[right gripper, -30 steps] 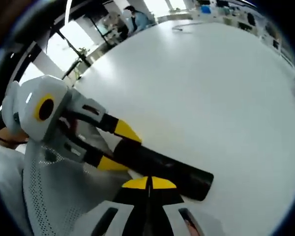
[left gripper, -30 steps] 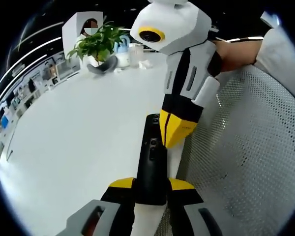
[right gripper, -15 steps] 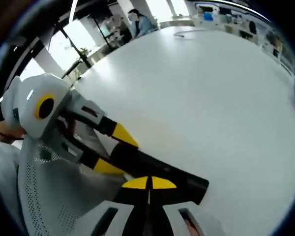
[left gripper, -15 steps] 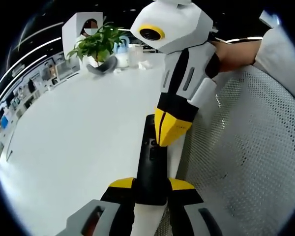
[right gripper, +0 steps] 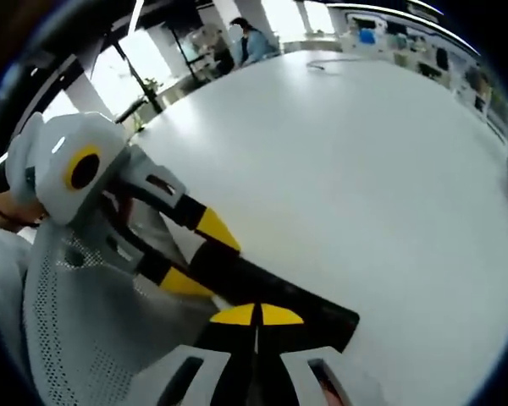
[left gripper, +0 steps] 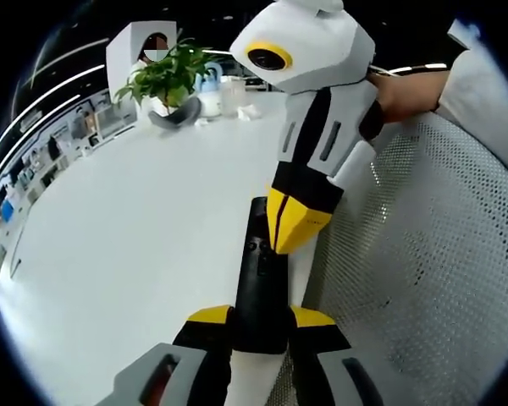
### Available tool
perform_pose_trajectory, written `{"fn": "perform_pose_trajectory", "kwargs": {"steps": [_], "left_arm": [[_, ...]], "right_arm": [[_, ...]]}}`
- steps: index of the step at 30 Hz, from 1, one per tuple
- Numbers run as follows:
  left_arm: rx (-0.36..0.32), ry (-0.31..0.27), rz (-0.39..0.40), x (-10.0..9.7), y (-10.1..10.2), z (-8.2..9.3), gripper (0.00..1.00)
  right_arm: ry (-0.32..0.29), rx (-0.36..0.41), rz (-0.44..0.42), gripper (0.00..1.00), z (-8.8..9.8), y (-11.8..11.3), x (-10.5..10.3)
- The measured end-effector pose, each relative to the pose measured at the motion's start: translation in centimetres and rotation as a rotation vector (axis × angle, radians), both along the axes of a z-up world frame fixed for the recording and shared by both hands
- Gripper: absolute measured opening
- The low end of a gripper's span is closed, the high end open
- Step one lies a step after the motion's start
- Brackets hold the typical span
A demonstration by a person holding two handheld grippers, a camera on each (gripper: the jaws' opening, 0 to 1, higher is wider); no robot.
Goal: Press the specified remote control buttons in sequence, fully releasing each button before pressing the next.
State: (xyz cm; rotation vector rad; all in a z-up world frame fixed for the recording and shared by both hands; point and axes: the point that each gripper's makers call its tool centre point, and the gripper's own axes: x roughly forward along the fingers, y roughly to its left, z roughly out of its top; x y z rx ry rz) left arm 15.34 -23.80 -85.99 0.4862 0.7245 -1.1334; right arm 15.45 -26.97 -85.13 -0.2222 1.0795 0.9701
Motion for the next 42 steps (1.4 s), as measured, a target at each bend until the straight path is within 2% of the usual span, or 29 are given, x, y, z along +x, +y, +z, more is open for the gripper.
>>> {"fn": "perform_pose_trajectory", "kwargs": {"steps": [21,26,33,36,37,38,39,42], "left_arm": [[-0.001,-0.004,-0.002,0.0,-0.1,0.0,0.25],[0.000,-0.005,-0.003,0.0,-0.1,0.0,0.25],[-0.001,-0.007,-0.006,-0.1,-0.1,0.0,0.25],[-0.006,-0.006,-0.012,-0.1,-0.2,0.0,0.25],[-0.006,-0.008,-0.015,-0.2,-0.2,0.0,0.25],[-0.006,-0.008,-0.014,-0.2,-0.2,0.0,0.25],[-0.006,-0.009,-0.016,-0.2,-0.2,0.0,0.25],[-0.008,-0.009,-0.020,-0.3,-0.3,0.0,0.25]], "right_arm": [[0.006,-0.010,0.018,0.00,-0.2,-0.1,-0.2],[-0.009,-0.031,0.043,0.00,-0.2,-0.1,-0.4],[0.049,-0.021,0.006,0.00,-0.3,-0.3,-0.4],[0.141,-0.086,0.035,0.00,-1.2,-0.8,-1.9],[0.108,-0.162,0.065,0.00,-2.0,-1.6,-1.7],[0.072,-0.094,0.123,0.00,-1.4,-0.6,-1.5],[0.067,-0.098,0.057,0.00,-1.3,-0.6,-1.3],[0.097,-0.088,0.061,0.00,-1.2,-0.5,-1.7]]}}
